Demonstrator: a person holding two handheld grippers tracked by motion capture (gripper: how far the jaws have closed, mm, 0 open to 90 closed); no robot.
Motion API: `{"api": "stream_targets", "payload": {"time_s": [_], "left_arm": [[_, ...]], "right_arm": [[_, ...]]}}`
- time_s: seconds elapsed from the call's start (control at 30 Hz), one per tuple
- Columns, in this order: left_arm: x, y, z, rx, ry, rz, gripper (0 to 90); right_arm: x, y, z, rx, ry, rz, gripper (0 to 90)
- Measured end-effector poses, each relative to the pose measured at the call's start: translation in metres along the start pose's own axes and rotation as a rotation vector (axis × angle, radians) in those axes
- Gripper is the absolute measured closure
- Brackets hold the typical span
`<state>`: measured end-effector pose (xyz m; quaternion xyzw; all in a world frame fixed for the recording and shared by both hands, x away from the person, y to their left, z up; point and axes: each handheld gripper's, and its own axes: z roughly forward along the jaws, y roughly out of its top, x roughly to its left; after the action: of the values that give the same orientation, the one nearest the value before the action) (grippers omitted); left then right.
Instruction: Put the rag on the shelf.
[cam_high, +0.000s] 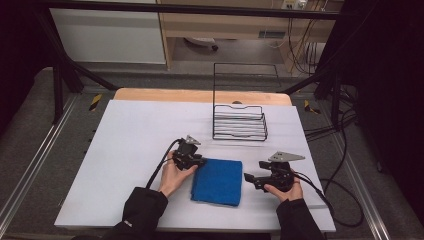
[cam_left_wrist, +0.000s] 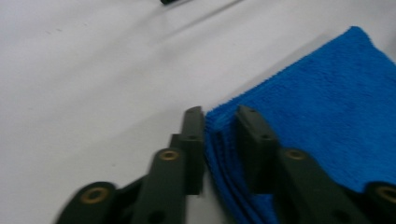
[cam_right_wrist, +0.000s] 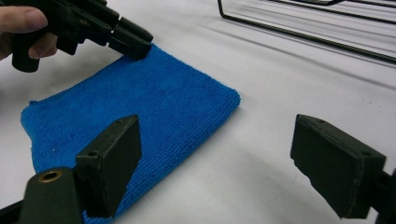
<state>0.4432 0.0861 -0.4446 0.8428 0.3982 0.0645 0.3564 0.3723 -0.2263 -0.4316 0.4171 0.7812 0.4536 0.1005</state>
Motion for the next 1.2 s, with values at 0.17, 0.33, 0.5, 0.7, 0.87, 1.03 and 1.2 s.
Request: {"api": "stream_targets", "payload": {"time_s": [0.17, 0.33, 0.5, 0.7, 0.87, 1.03, 1.2], "left_arm": [[-0.004, 0.0, 0.0, 0.003, 0.01, 0.018, 81.7], [-0.006, 0.0, 0.0, 0.004, 0.016, 0.025, 82.8], [-0.007, -0.001, 0.001, -0.002, 0.026, 0.041, 82.7], [-0.007, -0.002, 0.001, -0.003, 0.022, 0.056, 82.6], [-0.007, -0.003, 0.001, -0.015, 0.021, 0.058, 82.6], [-0.007, -0.004, 0.001, -0.017, 0.019, 0.07, 82.3], [-0.007, -0.004, 0.001, -0.02, 0.018, 0.086, 82.2]], "right_arm": [[0.0, 0.004, 0.005, -0.009, -0.02, 0.003, 23.0], [0.0, 0.011, 0.017, -0.002, -0.062, 0.016, 31.5], [-0.001, 0.014, 0.034, 0.052, -0.082, 0.028, 39.3], [-0.003, 0.022, 0.049, 0.063, -0.093, 0.042, 50.7], [-0.005, 0.02, 0.059, 0.092, -0.098, 0.055, 57.1], [-0.005, 0.019, 0.063, 0.115, -0.077, 0.064, 65.6], [-0.002, 0.019, 0.065, 0.139, -0.036, 0.06, 76.8]]}}
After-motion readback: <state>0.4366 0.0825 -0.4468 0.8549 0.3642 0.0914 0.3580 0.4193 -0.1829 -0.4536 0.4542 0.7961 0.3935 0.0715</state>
